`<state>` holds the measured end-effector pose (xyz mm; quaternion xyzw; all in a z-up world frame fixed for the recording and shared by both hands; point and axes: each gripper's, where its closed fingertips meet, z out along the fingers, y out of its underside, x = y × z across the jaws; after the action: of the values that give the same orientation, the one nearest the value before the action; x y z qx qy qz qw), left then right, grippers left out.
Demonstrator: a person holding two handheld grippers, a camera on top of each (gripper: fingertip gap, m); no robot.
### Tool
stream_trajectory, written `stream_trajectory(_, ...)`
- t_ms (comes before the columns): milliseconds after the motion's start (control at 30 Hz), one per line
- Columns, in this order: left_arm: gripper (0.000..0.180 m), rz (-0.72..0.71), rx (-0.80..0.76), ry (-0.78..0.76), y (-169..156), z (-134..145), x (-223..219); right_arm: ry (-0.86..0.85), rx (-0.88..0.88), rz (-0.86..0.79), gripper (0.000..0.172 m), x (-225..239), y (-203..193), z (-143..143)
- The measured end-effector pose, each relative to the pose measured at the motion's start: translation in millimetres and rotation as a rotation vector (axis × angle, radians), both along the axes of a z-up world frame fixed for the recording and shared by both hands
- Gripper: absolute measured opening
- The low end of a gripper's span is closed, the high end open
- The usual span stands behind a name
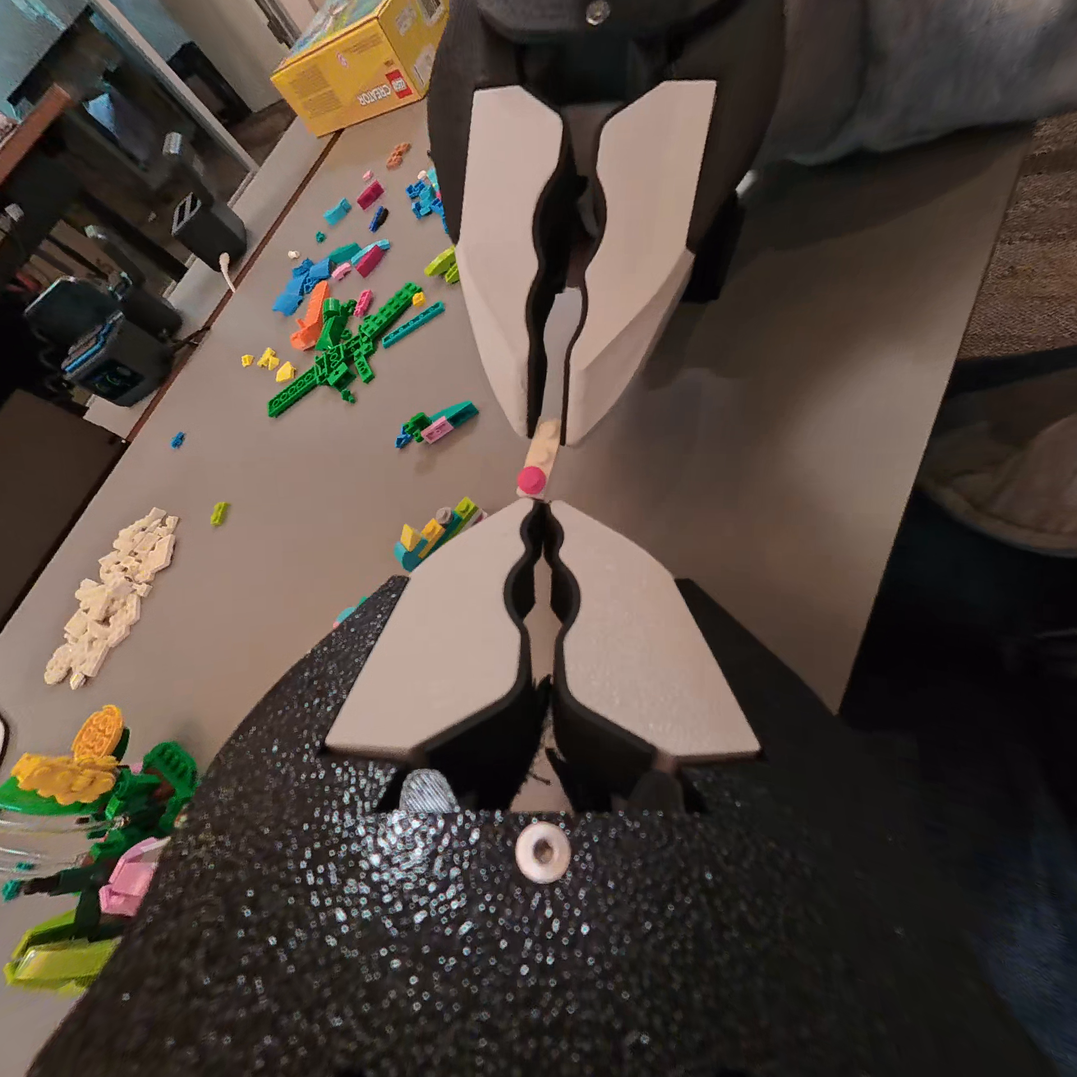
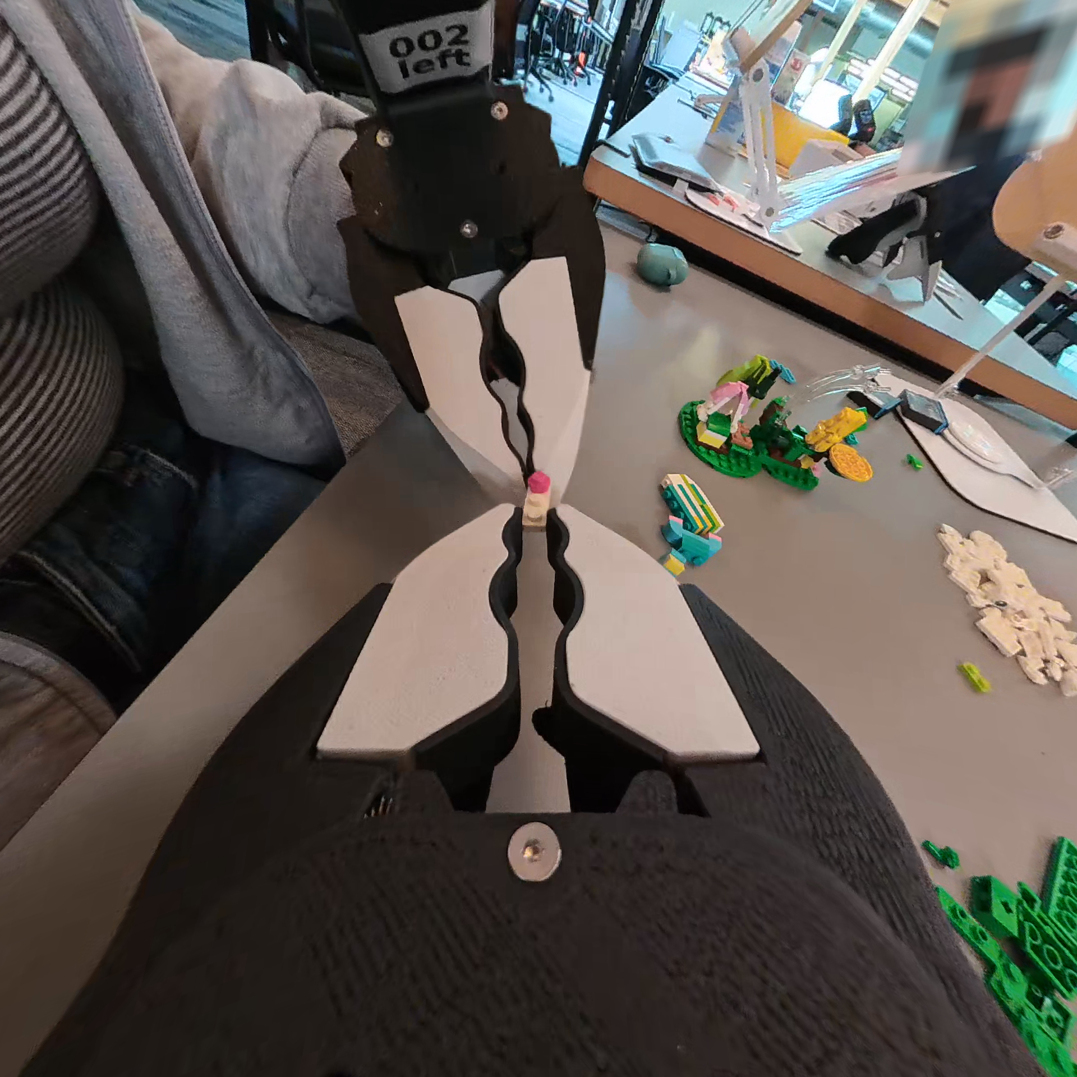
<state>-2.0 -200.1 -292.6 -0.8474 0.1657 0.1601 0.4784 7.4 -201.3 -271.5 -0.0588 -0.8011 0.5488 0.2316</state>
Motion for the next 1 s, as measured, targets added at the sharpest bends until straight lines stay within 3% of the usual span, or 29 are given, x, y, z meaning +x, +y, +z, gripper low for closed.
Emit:
stream_trajectory(167, 0.000, 0.017, 0.043, 0.068, 0.9, 7.7, -4.3, -0.056, -0.024, -0.022, 0.006, -2.8, 2.0, 1.0)
stream_trajectory(267, 0.015, 0.019, 0.034, 0.104, 1.4, 6.3, -4.5, -0.023, 0.017, -0.016, 0.006, -2.0, 3.1, -1.6)
stream_trajectory(467, 0.008, -0.034, 0.016, 0.123, 1.0, 2.0, -0.5, -0.045, 0.049, -0.022, 0.006, -1.2, -0.2, -8.2)
stream_trajectory(533, 0.008, -0.033, 0.041, 0.176, 0.5, 7.6, -3.4, -0.153, -0.028, -0.043, 0.008, -3.2, -0.1, -3.6)
stream_trajectory(600, 0.008, -0.042, 0.059, 0.270, 0.0, 12.2, -4.9, -0.342, -0.119, -0.040, 0.025, -4.1, 0.7, -2.4)
stream_trajectory(667, 0.008, -0.062, 0.065, 0.356, 0.4, 15.1, -2.9, -0.497, -0.165, -0.018, 0.029, -1.7, 1.0, -6.0)
stream_trajectory(867, 0.008, -0.125, 0.063, 0.538, 5.9, 17.1, 7.3, -0.597, -0.208, 0.041, 0.024, 6.7, -1.6, -4.4)
stream_trajectory(1000, 0.008, -0.128, 0.067, 0.595, 8.0, 18.7, 7.8, -0.674, -0.252, 0.095, 0.010, 13.5, -2.5, -1.4)
